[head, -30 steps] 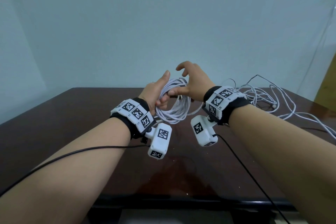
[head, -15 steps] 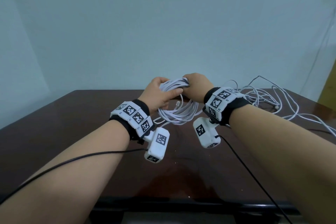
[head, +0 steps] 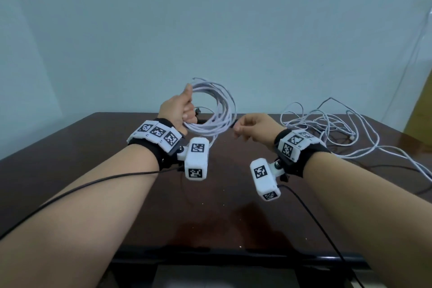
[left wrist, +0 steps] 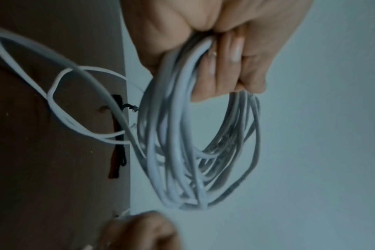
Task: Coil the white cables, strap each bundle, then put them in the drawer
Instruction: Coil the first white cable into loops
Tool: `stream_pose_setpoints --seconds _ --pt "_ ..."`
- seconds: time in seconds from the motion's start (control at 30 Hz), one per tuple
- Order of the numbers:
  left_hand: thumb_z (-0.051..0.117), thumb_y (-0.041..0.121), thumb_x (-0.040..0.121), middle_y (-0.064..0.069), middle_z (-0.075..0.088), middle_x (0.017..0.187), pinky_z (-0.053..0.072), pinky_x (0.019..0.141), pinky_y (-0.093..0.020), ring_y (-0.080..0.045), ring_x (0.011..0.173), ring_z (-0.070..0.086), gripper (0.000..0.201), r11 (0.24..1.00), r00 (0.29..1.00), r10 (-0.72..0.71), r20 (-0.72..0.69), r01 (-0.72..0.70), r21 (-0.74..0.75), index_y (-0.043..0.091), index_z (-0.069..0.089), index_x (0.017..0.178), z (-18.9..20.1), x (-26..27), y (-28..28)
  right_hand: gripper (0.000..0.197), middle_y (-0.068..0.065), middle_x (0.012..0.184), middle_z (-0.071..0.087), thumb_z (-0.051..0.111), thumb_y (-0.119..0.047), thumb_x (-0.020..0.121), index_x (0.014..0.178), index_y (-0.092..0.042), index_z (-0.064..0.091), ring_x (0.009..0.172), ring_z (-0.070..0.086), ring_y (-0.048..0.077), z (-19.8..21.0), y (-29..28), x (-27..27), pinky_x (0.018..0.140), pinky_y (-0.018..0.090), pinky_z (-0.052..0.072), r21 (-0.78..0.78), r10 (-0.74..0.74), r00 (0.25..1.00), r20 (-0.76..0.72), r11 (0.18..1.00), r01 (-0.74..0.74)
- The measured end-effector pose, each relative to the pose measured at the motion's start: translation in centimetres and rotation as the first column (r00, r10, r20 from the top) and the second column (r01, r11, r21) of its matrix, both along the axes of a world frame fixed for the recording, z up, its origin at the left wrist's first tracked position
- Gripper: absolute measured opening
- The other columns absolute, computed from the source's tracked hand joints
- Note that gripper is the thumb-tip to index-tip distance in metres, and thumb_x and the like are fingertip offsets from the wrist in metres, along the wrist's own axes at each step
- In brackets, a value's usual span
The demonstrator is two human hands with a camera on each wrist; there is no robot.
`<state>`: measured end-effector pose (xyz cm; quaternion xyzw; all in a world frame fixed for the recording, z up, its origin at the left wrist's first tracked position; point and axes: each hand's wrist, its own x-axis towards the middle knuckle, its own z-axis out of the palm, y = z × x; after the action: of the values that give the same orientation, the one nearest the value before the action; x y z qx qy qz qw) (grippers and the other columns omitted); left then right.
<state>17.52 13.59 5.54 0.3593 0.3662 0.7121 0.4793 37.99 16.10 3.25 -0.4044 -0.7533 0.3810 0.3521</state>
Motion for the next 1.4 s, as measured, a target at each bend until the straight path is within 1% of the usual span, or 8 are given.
stream_pose_setpoints --seconds 0.17,0.37,0.6,0.77,0.83,0.93,1.03,1.4 --pt "0.055 0.038 0.093 0.007 0.025 0.036 0.019 0.029 -0.015 -0.004 0.026 0.02 0.042 0.999 0.957 0.017 0.291 -0.025 0.023 0.018 0.037 0.061 1.1 -0.3 -0.1 0.014 0.001 0.102 0.065 0.063 -0.015 0.088 0.097 -0.017 0.052 0.074 0.06 0.011 -1.6 -0.2 -1.3 0.057 0.022 0.039 -0.108 0.033 0.999 -0.01 0.994 -0.034" --pt "0.042 0.042 0.099 0.007 0.022 0.03 0.023 0.03 -0.016 -0.005 0.024 0.02 0.056 0.995 0.944 -0.006 0.331 -0.028 0.097 0.017 0.028 0.051 1.1 0.3 0.2 0.075 0.001 0.136 0.051 0.074 -0.037 0.07 0.136 -0.018 0.043 0.127 0.047 0.015 -1.2 -1.7 -5.4 0.094 0.034 0.046 -0.142 0.231 0.972 0.037 0.964 -0.223" --pt "0.045 0.045 0.097 0.005 0.026 0.036 0.028 0.035 -0.015 -0.007 0.029 0.024 0.051 0.99 0.944 0.087 0.318 -0.117 0.076 0.017 0.026 0.058 0.4 -0.5 0.5 0.014 0.01 0.081 0.063 0.052 -0.007 0.094 0.103 -0.005 0.062 0.06 0.061 0.01 -1.4 -2.0 -6.9 0.063 0.02 0.049 -0.197 0.168 0.983 -0.074 0.964 -0.179" --pt "0.056 0.048 0.09 0.002 0.036 0.053 0.036 0.044 -0.021 -0.01 0.04 0.035 0.038 0.959 0.944 0.281 0.173 -0.281 -0.029 0.013 0.048 0.078 -0.3 -3.3 0.4 0.026 0.009 0.108 0.064 0.039 -0.015 0.098 0.114 -0.012 0.059 0.098 0.059 0.028 0.0 -0.4 -3.9 0.08 0.031 0.044 0.186 -0.335 0.89 0.31 0.939 0.289" --pt "0.06 0.047 0.088 0.005 0.042 0.045 0.038 0.049 -0.025 -0.008 0.035 0.038 0.045 0.929 0.926 0.369 0.082 -0.365 -0.056 0.007 0.054 0.106 -0.4 -3.4 0.2 0.018 0.008 0.091 0.062 0.037 -0.013 0.096 0.111 -0.014 0.047 0.083 0.059 0.029 0.8 -0.4 -3.1 0.071 0.034 0.045 0.33 -0.43 0.797 0.425 0.893 0.306" --pt "0.059 0.048 0.088 0.007 0.046 0.034 0.04 0.056 -0.029 -0.01 0.034 0.042 0.044 0.886 0.886 0.452 -0.11 -0.46 -0.065 0.01 0.053 0.068 -0.7 -2.8 0.2 0.015 0.003 0.073 0.055 0.04 -0.005 0.089 0.095 -0.019 0.039 0.067 0.052 0.027 1.9 -1.1 -3.1 0.055 0.03 0.033 0.613 -0.555 0.61 0.566 0.778 0.139" --pt "0.059 0.038 0.092 0.007 0.055 0.037 0.042 0.048 -0.024 -0.008 0.035 0.048 0.035 0.882 0.881 0.461 -0.107 -0.468 -0.053 0.012 0.051 0.069 -0.6 -2.0 0.3 0.017 0.001 0.087 0.062 0.045 -0.01 0.09 0.096 -0.023 0.055 0.088 0.051 0.025 2.9 -1.5 -3.5 0.066 0.03 0.03 0.755 -0.576 0.538 0.615 0.627 -0.193" --pt "0.056 0.033 0.094 -0.005 0.068 0.063 0.059 0.057 -0.03 -0.017 0.056 0.069 0.03 0.947 0.875 0.311 -0.371 -0.316 0.049 0.006 0.06 0.083 -0.9 1.6 -0.5 0.025 -0.001 0.099 0.06 0.049 -0.035 0.094 0.101 -0.022 0.069 0.1 0.046 0.019 4.5 -2.0 -4.8 0.083 0.029 0.033 0.693 -0.249 0.707 0.662 0.563 -0.45"
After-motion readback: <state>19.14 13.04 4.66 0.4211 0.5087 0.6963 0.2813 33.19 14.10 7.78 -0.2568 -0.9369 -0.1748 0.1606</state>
